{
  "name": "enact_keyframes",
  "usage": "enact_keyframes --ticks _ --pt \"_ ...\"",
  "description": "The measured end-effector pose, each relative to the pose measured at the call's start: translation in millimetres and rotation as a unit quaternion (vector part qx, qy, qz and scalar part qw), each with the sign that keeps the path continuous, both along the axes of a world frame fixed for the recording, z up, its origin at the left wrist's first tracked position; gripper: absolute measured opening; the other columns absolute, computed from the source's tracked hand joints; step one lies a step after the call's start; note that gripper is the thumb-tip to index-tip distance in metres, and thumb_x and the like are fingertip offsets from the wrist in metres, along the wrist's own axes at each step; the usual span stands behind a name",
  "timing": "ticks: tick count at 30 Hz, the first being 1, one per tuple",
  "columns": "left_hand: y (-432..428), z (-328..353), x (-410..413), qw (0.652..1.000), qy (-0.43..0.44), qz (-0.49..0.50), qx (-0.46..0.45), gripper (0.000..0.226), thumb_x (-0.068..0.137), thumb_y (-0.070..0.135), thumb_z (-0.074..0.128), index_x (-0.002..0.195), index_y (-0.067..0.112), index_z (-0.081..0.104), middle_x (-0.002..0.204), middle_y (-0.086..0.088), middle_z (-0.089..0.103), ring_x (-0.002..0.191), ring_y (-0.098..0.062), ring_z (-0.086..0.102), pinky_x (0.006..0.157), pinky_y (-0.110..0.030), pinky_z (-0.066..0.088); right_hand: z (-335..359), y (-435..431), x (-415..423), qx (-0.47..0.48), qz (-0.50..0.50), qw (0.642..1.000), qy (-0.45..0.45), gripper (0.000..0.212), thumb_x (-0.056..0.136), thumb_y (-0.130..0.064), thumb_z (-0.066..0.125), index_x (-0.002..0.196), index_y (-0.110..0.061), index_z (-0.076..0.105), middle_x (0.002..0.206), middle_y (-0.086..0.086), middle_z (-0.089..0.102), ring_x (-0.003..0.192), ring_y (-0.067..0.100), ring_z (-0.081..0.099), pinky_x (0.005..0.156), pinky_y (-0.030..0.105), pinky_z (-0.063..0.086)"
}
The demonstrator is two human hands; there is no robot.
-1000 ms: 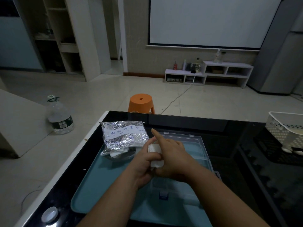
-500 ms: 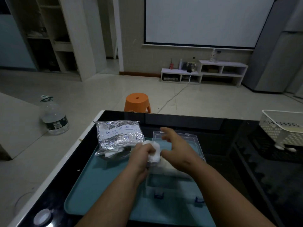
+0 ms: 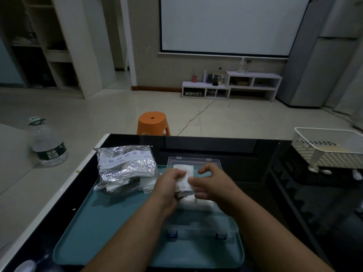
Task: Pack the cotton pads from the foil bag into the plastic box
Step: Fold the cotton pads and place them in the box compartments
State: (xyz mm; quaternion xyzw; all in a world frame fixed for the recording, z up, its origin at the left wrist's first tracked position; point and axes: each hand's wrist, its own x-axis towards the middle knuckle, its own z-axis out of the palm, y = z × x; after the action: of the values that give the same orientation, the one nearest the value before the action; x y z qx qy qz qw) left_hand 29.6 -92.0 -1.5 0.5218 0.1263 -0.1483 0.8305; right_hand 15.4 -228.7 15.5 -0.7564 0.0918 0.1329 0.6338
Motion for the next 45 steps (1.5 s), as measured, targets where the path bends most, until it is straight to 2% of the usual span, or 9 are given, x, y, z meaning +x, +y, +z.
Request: enact_keyframes --ticks 3,8,12,17,24,30,36,40,45 --pt "-10.7 -1.8 -2.7 0.999 -0.010 -0.028 0.033 0.008 0.089 0.006 0.048 0.091 0.005 0.056 0.078 -0.013 0.060 0.068 -0.025 0.061 0.062 -0.035 0.049 0.8 -12.3 -1.5 0.032 -0.036 0.999 -0.003 0.033 0.083 -0.003 0.069 0.105 -0.014 0.049 0.107 0.022 0.063 0.084 0.030 0.073 0.072 0.038 0.062" --pt "-30.1 -7.1 5.1 0.981 -0.039 -0.043 0.187 0.040 0.079 0.000 0.064 0.114 0.015 0.054 0.099 -0.017 0.065 0.075 -0.026 0.063 0.067 -0.038 0.055 -2.4 -38.6 2.5 -0.128 -0.064 0.989 -0.044 0.018 0.084 -0.007 0.068 0.092 -0.012 0.053 0.094 0.013 0.064 0.075 0.023 0.065 0.064 0.031 0.057" --pt "-45.9 -6.1 7.5 0.946 -0.081 -0.052 0.310 0.033 0.074 0.003 0.069 0.095 0.019 0.050 0.082 -0.013 0.064 0.065 -0.025 0.060 0.064 -0.037 0.053 -9.9 -50.5 5.3 -0.293 -0.052 0.952 -0.067 0.011 0.084 -0.017 0.069 0.081 -0.020 0.059 0.084 0.000 0.065 0.075 0.014 0.062 0.061 0.028 0.048" --pt "-61.7 -10.5 12.9 0.903 -0.108 -0.090 0.406 0.022 0.067 0.007 0.071 0.072 0.019 0.053 0.080 -0.015 0.067 0.071 -0.032 0.068 0.066 -0.050 0.060 -17.3 -59.9 5.8 -0.346 -0.058 0.934 -0.066 0.014 0.086 -0.020 0.069 0.077 -0.024 0.059 0.084 -0.002 0.065 0.074 0.012 0.061 0.058 0.025 0.044" --pt "-75.0 -19.8 19.0 0.857 -0.116 -0.122 0.486 0.020 0.075 0.003 0.063 0.073 0.020 0.052 0.086 -0.009 0.064 0.080 -0.028 0.066 0.069 -0.040 0.059 -19.4 -61.7 7.2 -0.381 -0.043 0.922 -0.049 0.010 0.089 -0.014 0.064 0.089 -0.024 0.065 0.097 -0.002 0.066 0.088 0.013 0.061 0.076 0.027 0.050" --pt "-81.5 -19.9 22.3 0.772 -0.152 -0.149 0.599 0.014 0.085 0.006 0.055 0.094 0.016 0.058 0.099 -0.006 0.061 0.088 -0.022 0.053 0.072 -0.028 0.039 -19.1 -57.7 10.7 -0.453 -0.004 0.891 -0.020 0.016 0.088 -0.010 0.061 0.096 -0.017 0.072 0.100 0.004 0.069 0.090 0.019 0.065 0.084 0.032 0.055" --pt "-78.8 -25.8 16.9 0.805 -0.161 -0.111 0.560 0.022 0.080 0.011 0.064 0.083 0.022 0.046 0.082 0.001 0.055 0.069 -0.013 0.050 0.052 -0.025 0.034 -16.2 -53.7 19.1 -0.466 0.036 0.883 0.038 0.021 0.091 -0.015 0.060 0.111 -0.015 0.069 0.111 0.005 0.066 0.097 0.019 0.063 0.092 0.036 0.053" --pt "-77.6 -28.9 17.8 0.802 -0.167 -0.082 0.567 0.018 0.086 0.006 0.052 0.089 0.023 0.053 0.086 0.001 0.059 0.071 -0.015 0.053 0.053 -0.026 0.037 -15.7 -54.6 18.6 -0.488 0.061 0.870 0.041 0.035 0.091 -0.012 0.059 0.126 -0.016 0.062 0.124 0.007 0.061 0.108 0.022 0.060 0.096 0.035 0.050" --pt "-78.6 -29.7 16.9 0.778 -0.169 -0.079 0.600 0.014 0.082 0.010 0.057 0.082 0.023 0.053 0.087 0.000 0.061 0.077 -0.020 0.055 0.061 -0.028 0.038 -24.4 -54.0 14.4 -0.539 0.031 0.842 0.000 0.026 0.089 -0.015 0.063 0.114 -0.019 0.068 0.113 0.004 0.066 0.096 0.019 0.063 0.088 0.033 0.053"
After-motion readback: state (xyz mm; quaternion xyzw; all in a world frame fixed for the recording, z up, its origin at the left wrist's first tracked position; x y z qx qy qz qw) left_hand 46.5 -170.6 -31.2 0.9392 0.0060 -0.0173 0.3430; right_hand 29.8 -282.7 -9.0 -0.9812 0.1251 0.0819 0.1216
